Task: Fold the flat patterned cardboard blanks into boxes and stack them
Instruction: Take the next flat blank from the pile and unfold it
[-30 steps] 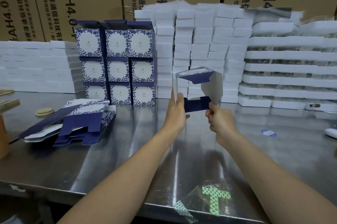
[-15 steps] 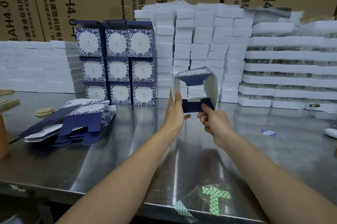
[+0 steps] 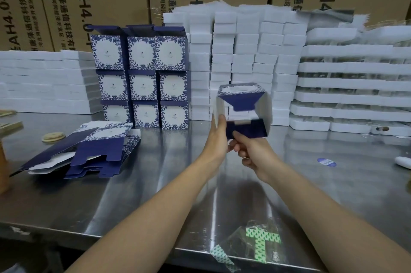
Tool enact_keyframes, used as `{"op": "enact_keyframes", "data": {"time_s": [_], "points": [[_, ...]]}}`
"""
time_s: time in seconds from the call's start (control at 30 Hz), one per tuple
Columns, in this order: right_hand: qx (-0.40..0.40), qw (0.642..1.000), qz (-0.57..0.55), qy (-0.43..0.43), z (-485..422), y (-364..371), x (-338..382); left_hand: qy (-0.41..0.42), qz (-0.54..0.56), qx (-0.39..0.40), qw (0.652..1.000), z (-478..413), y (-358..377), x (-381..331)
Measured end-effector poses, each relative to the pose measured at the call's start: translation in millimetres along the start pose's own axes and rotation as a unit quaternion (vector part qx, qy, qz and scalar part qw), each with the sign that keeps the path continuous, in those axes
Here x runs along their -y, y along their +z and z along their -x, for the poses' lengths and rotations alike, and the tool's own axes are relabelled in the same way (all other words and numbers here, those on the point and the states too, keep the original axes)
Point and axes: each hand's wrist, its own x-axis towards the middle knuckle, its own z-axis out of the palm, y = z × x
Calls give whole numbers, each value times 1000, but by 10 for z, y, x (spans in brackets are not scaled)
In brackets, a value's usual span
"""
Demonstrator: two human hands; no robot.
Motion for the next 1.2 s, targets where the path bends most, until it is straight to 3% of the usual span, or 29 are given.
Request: {"op": "enact_keyframes", "data": {"time_s": [0.13, 0.27, 0.4, 0.47, 0.53, 0.67, 0.83, 1.03, 1.1, 1.2], "points": [[-24, 998, -16, -48, -2, 10, 22, 6, 16, 39, 999, -26, 21, 67], [45, 998, 10, -39, 46, 36, 41, -78, 26, 28, 996, -33, -28, 56], [99, 986, 134, 9, 113, 35, 71, -105, 67, -70, 990, -63, -100, 27], [60, 983, 174, 7, 111, 14, 85, -105, 81, -102, 986, -102, -146, 29], [-29, 981, 190, -22, 71, -18, 81, -97, 67, -124, 985, -119, -195, 33], [-172, 951, 232, -111, 2, -104, 94, -62, -39, -128, 989, -140, -291, 61], [-201, 943, 232, -130, -22, -164, 118, 12, -237, -80, 968, -88, -287, 100], [-267, 935, 162, -170, -52, -258, 169, 41, -257, -68, 963, -123, -309, 87], [-266, 933, 125, -208, -51, -301, 207, 47, -248, -65, 965, -138, -318, 80], [-240, 927, 156, -244, -44, -336, 228, 41, -235, -68, 969, -172, -320, 80]]}}
